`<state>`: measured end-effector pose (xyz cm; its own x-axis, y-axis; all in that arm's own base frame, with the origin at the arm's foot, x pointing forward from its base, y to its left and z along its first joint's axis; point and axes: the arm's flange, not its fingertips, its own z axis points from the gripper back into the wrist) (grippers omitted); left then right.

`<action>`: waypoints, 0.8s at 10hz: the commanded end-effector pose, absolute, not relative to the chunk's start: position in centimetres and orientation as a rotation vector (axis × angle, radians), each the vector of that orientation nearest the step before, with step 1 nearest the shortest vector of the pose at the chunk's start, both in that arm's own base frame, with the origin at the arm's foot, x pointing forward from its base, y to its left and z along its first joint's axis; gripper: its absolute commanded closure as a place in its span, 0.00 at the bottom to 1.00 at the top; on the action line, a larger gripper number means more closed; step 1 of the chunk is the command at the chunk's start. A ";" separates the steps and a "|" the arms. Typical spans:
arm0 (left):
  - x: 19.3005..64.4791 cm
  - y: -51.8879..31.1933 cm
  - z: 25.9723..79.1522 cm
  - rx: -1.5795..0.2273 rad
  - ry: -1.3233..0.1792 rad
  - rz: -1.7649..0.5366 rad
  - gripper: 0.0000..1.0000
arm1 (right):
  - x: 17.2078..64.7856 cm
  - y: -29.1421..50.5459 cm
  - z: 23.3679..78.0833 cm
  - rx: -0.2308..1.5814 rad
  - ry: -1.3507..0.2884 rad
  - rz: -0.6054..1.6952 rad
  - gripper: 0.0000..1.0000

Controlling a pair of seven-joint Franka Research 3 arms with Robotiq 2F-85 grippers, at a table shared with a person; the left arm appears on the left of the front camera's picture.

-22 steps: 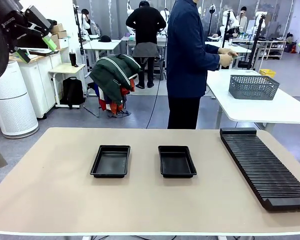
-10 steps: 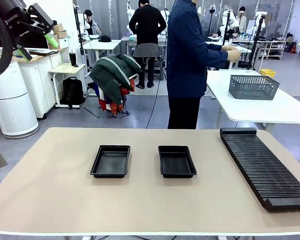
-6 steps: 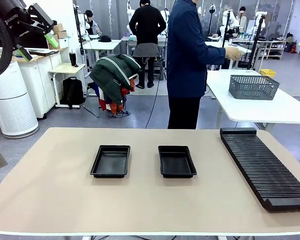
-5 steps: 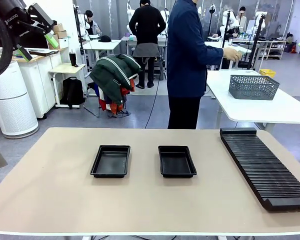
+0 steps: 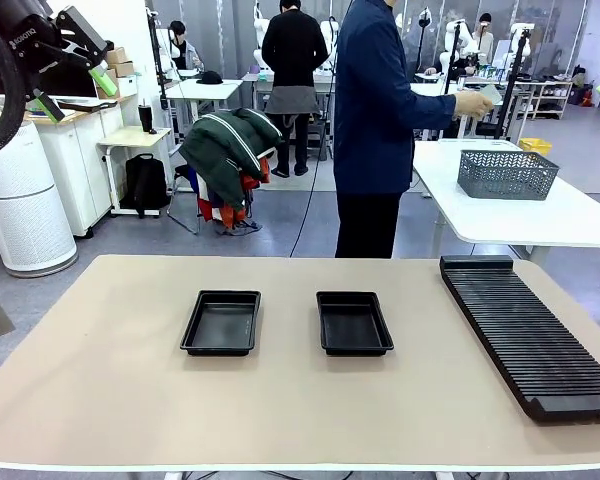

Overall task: Inspect and transfer BCBs to ESD trays.
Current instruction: Pick up the Blank PCB from the PCB Rack and place it in the left ESD tray.

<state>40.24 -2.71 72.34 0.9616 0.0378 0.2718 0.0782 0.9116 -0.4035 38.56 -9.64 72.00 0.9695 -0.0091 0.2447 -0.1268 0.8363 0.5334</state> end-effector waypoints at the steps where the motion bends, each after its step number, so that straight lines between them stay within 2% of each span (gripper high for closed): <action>1: 40.1 -2.6 72.3 -0.424 -0.288 -0.018 0.00 | 38.4 -9.6 72.0 0.579 -0.247 0.063 0.00; 8: 40.1 -2.6 72.3 -0.424 -0.288 -0.018 0.00 | 38.4 -9.6 72.0 0.579 -0.247 0.063 0.00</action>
<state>40.24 -2.71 72.34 0.9616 0.0378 0.2718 0.0782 0.9116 -0.4035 38.56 -9.64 72.00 0.9695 -0.0091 0.2447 -0.1268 0.8363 0.5334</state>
